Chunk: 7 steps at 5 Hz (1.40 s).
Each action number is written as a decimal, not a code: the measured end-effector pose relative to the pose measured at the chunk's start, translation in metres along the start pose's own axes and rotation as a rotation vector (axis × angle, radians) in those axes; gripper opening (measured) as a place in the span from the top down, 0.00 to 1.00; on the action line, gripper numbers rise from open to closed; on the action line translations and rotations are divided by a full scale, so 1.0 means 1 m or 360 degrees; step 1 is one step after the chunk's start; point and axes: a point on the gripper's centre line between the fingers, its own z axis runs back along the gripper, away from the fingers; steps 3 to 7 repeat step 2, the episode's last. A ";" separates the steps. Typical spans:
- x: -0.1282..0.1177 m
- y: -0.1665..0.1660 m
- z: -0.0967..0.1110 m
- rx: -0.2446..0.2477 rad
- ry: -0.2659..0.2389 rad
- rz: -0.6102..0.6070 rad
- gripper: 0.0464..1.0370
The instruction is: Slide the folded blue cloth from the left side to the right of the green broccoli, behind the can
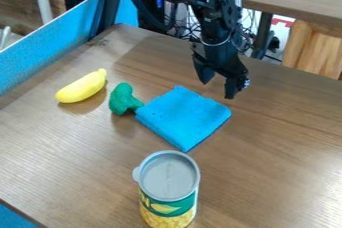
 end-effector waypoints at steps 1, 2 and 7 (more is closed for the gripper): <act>-0.014 -0.002 -0.007 -0.0001 0.0035 -0.0006 0.04; -0.018 -0.007 0.034 -0.0025 0.0013 0.0018 0.04; -0.018 -0.007 0.034 -0.0025 0.0013 0.0018 0.04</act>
